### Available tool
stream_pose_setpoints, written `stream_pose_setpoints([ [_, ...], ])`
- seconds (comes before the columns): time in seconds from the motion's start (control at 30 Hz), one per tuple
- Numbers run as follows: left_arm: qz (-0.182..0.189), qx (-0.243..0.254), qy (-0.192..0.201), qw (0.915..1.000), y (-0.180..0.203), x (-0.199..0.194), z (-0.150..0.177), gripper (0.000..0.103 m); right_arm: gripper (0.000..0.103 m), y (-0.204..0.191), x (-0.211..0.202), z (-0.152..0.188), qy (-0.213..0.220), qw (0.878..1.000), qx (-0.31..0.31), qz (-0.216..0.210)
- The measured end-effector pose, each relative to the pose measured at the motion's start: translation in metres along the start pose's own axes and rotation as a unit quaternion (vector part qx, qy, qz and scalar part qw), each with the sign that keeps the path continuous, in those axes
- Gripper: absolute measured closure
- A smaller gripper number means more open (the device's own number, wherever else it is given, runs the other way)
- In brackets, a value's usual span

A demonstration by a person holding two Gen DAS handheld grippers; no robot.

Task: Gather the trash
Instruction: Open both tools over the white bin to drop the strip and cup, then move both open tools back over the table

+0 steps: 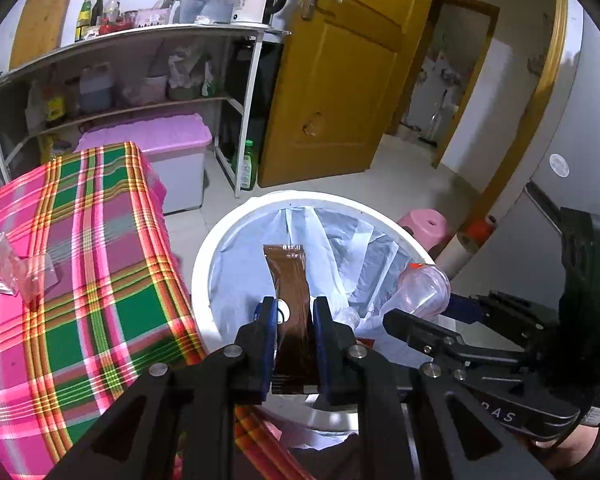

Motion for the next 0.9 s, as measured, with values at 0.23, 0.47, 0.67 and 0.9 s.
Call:
stream_pose_setpoints([
  [0.23,0.000,0.002,-0.010,1.0000,0.001,0.008,0.001,0.085,0.057,0.004,0.003,0.002,-0.006,1.000,0.004,0.000],
  [0.47,0.007,-0.001,-0.011,0.9999,0.004,0.009,0.000,0.078,0.054,0.004,0.001,0.000,0.001,1.000,0.004,-0.001],
  [0.67,0.011,-0.003,-0.005,0.9999,0.002,0.001,0.000,0.076,0.051,0.000,-0.004,-0.003,0.010,1.000,-0.001,-0.002],
  [0.9,0.013,-0.012,0.008,0.9998,-0.003,-0.017,0.001,0.076,0.051,-0.003,-0.014,-0.005,0.019,1.000,-0.005,0.001],
])
Point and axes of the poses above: each gripper's, at about its wrist camera, not at the fingertips, and x roughly the way its jaws point, y to its right, z to its underside, the point moved 6 cm from there along x, roughly the way its jaws point, and after that the axes turned 14 degrees about -x, right-handed, at the moved point
